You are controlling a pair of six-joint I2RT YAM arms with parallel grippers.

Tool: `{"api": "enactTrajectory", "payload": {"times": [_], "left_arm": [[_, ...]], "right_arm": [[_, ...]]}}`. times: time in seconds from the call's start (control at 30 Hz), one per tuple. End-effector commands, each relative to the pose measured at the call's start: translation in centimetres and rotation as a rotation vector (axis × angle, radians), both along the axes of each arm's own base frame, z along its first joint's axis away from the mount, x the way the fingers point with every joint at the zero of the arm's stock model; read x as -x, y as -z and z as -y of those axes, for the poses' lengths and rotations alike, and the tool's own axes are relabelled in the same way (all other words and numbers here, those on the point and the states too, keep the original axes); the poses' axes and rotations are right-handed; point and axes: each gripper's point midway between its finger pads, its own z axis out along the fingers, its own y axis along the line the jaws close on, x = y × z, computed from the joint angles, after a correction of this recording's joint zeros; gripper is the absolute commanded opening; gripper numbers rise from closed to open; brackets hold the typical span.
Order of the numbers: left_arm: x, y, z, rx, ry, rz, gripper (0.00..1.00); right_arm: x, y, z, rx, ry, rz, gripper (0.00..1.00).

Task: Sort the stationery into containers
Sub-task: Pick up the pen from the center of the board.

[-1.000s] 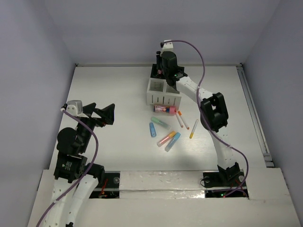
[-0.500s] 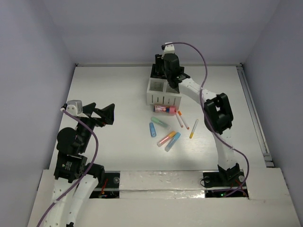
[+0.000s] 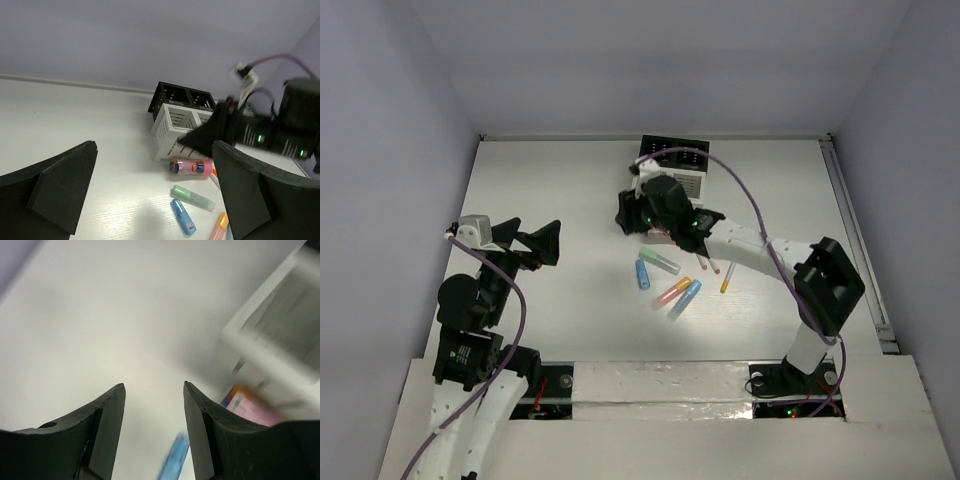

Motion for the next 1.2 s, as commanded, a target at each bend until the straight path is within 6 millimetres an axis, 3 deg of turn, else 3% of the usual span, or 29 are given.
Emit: {"api": "enactTrajectory", "payload": {"times": [0.0, 0.07, 0.1, 0.27, 0.4, 0.87, 1.03, 1.1, 1.17], "left_arm": [[0.8, -2.9, -0.1, 0.013, 0.007, 0.091, 0.99], [0.8, -2.8, -0.1, 0.014, 0.004, 0.090, 0.99], [0.8, -2.9, -0.1, 0.015, 0.003, 0.094, 0.99], [0.8, -2.9, 0.0, 0.015, 0.009, 0.092, 0.99], [0.5, -2.7, 0.1, 0.012, 0.011, 0.082, 0.99], [0.5, -2.5, 0.3, 0.009, 0.024, 0.077, 0.99], [0.5, -2.4, 0.4, 0.008, 0.027, 0.075, 0.99], [0.5, -2.5, 0.3, 0.008, 0.026, 0.077, 0.99], [0.5, -2.5, 0.3, 0.008, 0.024, 0.075, 0.99]], "right_arm": [[5.8, 6.2, 0.6, 0.116, -0.059, -0.196, 0.56], [7.6, 6.8, 0.9, 0.134, -0.079, -0.215, 0.56], [8.7, 8.3, 1.4, 0.164, -0.076, -0.255, 0.56], [9.9, 13.0, 3.4, 0.250, -0.025, -0.353, 0.56], [10.2, 15.0, 3.6, 0.280, -0.024, -0.390, 0.56], [9.7, 18.5, 2.0, 0.382, -0.037, -0.416, 0.56], [10.1, 19.3, 1.4, 0.444, -0.049, -0.401, 0.45], [10.2, 19.7, 1.5, 0.475, -0.042, -0.399, 0.25], [10.0, 19.3, 1.3, 0.469, -0.039, -0.392, 0.23]]}}
